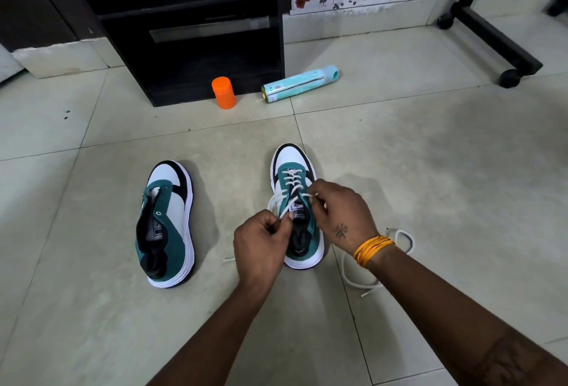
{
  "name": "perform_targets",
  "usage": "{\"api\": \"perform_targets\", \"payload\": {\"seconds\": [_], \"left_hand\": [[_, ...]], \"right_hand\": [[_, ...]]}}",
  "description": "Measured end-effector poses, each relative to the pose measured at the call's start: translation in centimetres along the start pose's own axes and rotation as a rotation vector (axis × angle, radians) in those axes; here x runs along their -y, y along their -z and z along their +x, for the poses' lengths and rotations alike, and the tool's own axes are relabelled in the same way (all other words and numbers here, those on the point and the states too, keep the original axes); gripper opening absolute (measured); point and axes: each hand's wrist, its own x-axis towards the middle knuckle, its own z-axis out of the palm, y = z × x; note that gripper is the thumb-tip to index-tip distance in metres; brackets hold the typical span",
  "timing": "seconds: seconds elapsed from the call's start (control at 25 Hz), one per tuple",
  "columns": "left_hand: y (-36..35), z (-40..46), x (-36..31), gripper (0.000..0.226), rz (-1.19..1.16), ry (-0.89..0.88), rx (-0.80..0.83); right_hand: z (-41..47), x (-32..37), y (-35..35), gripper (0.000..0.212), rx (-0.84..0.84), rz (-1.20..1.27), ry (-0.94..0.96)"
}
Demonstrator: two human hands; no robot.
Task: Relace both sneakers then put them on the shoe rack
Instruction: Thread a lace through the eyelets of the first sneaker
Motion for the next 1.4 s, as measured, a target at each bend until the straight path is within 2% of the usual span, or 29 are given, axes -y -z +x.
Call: {"api": "perform_targets", "payload": {"seconds": [0.12,0.24,0.28,0.4,0.48,0.56,0.64,0.76,0.92,1.0,1.12,1.24,1.32,1.4], "left_hand": [[0.1,-0.1,0.1,0.047,-0.107,0.058,0.042],[0.1,-0.3,0.4,0.049,-0.128,0.068,0.060],[0.2,-0.3,0.4,0.049,-0.121,0.064,0.059],[0.0,-0.1,0.5,0.050,-0.096,0.047,0.054],[-0.1,-0.1,0.6,0.050,-0.076,0.035,0.043],[0.0,-0.2,0.5,0.049,-0.072,0.017,0.044],[0.1,-0.2,0.6,0.048,-0.068,0.007,0.054],[0.0,-0.4,0.5,0.047,-0.071,0.012,0.050],[-0.2,-0.3,0.5,0.047,-0.051,0.001,0.047],[-0.1,-0.3,0.4,0.046,-0.041,0.004,0.036],[-0.2,-0.4,0.3,0.046,-0.017,0.006,0.031],[-0.2,-0.4,0.3,0.046,-0.018,-0.014,0.038],[0.2,0.2,0.5,0.036,0.030,-0.120,-0.005],[0.4,1.0,0.4,0.010,0.104,-0.224,-0.059]], "right_hand": [[-0.5,-2.3,-0.4,0.010,-0.063,-0.059,-0.156],[-1.2,-4.7,-0.2,0.013,0.060,-0.280,-0.384],[-1.4,-4.7,0.0,0.017,0.101,-0.297,-0.372],[-1.2,-2.2,0.1,0.033,0.093,-0.156,-0.124],[-0.8,-0.8,0.1,0.034,0.103,-0.107,-0.017],[-0.6,-1.2,-0.2,0.024,0.102,-0.162,-0.020],[-0.4,-2.7,-0.2,0.014,0.117,-0.317,-0.146],[-0.6,-3.8,0.2,0.017,0.203,-0.429,-0.286],[-0.5,-0.7,0.5,0.037,0.101,-0.204,-0.057],[-0.3,-0.2,0.2,0.028,0.092,-0.201,0.018],[-0.1,-1.3,0.1,0.014,0.103,-0.266,-0.081],[-0.3,-1.2,0.0,0.015,0.120,-0.224,-0.105],[-0.3,-0.5,0.0,0.024,0.068,-0.146,-0.076],[-0.2,-0.3,-0.2,0.024,0.048,-0.141,-0.021]]}}
